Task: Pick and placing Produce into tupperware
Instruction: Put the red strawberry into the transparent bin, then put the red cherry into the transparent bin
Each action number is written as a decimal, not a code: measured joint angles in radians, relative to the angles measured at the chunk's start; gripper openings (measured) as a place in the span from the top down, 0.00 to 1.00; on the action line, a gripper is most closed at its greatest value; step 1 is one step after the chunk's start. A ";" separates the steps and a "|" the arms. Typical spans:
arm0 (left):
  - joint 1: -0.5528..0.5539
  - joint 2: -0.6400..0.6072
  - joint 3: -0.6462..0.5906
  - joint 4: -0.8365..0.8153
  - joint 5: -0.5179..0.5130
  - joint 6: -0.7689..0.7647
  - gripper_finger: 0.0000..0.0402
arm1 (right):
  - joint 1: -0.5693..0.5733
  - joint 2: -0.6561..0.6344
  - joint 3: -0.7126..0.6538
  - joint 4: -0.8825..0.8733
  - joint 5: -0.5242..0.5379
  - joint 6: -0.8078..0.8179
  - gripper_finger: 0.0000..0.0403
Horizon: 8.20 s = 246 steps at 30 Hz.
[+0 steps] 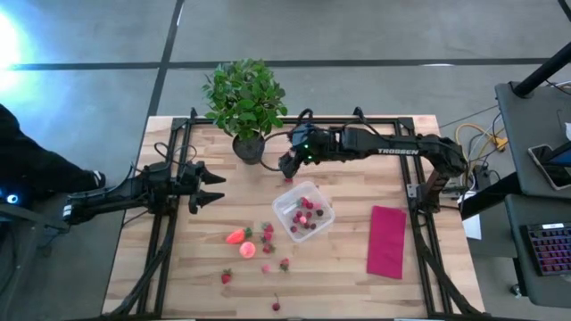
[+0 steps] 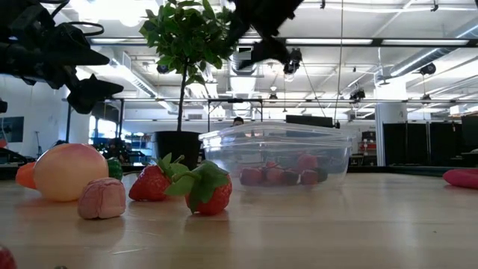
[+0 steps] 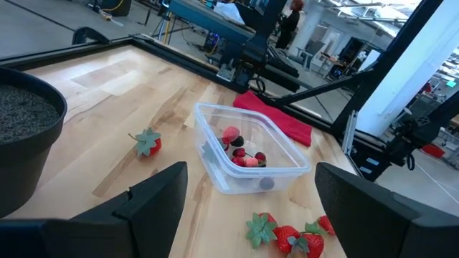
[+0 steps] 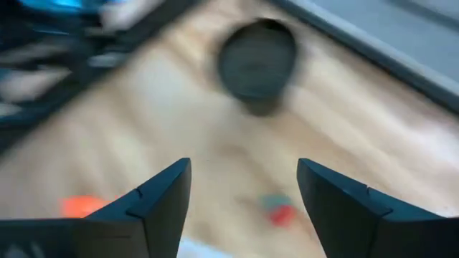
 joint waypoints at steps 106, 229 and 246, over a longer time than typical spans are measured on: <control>0.000 0.000 0.000 0.004 0.000 0.000 0.27 | 0.103 0.138 0.142 -0.523 -0.150 0.266 0.65; 0.000 0.006 0.000 0.441 -0.011 -0.391 0.27 | 0.097 -1.708 -1.593 0.762 -0.253 -0.156 0.29; -0.001 0.235 0.194 -0.023 0.329 -0.026 0.27 | 0.095 -1.701 -1.593 0.626 -0.244 -0.075 0.29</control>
